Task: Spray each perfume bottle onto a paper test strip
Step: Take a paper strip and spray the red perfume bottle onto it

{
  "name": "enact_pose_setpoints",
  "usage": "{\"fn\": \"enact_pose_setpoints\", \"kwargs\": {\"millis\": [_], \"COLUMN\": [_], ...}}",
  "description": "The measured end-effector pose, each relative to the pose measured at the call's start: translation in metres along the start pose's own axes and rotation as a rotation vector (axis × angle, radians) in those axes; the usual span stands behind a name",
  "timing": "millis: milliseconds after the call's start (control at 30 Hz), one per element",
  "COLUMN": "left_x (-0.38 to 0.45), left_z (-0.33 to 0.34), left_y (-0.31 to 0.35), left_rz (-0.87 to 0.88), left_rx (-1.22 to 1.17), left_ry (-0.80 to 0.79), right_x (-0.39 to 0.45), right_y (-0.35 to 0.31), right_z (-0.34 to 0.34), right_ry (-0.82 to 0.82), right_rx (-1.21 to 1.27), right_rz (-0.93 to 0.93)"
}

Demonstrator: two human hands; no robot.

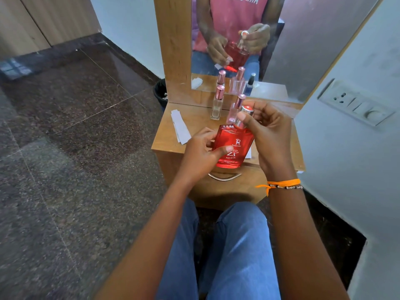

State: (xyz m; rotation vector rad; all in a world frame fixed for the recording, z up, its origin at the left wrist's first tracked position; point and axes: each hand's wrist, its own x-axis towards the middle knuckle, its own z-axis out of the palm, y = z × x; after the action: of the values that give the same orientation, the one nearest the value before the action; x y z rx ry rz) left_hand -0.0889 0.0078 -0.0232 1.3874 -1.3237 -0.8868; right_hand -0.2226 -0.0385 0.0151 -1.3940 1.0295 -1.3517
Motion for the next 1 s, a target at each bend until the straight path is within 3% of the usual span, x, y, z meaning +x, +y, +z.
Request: {"fn": "enact_pose_setpoints", "kwargs": {"millis": [133, 233, 333, 433, 533, 700, 867, 1000], "left_x": [0.000, -0.002, -0.010, -0.012, -0.009, -0.008, -0.010, -0.009], "left_z": [-0.006, -0.009, 0.000, 0.008, 0.008, 0.011, 0.016, 0.016], "left_y": [0.003, 0.003, -0.003, -0.010, -0.011, -0.010, -0.009, -0.009], "left_rz": [-0.065, -0.087, -0.102, -0.086, -0.108, -0.121, -0.147, -0.152], "left_rx": [-0.163, -0.274, -0.283, -0.241, -0.219, -0.168, -0.174, -0.166], "left_ry": [-0.120, -0.281, -0.288, -0.163, -0.065, 0.007, -0.013, -0.008], "right_x": [0.005, 0.006, 0.009, 0.007, -0.001, -0.009, -0.013, -0.023], "right_y": [-0.003, -0.006, -0.011, -0.007, 0.013, 0.062, 0.074, 0.060], "right_z": [-0.014, -0.022, -0.027, -0.028, -0.034, -0.051, -0.054, -0.052], "right_ry": [-0.167, -0.325, -0.321, -0.218, 0.004, 0.250, 0.227, 0.250], "right_rx": [0.107, 0.402, 0.578, 0.439, 0.074, -0.385, -0.540, -0.509], "right_rz": [-0.006, 0.035, 0.064, 0.009, -0.044, 0.074, 0.075, -0.057]}}
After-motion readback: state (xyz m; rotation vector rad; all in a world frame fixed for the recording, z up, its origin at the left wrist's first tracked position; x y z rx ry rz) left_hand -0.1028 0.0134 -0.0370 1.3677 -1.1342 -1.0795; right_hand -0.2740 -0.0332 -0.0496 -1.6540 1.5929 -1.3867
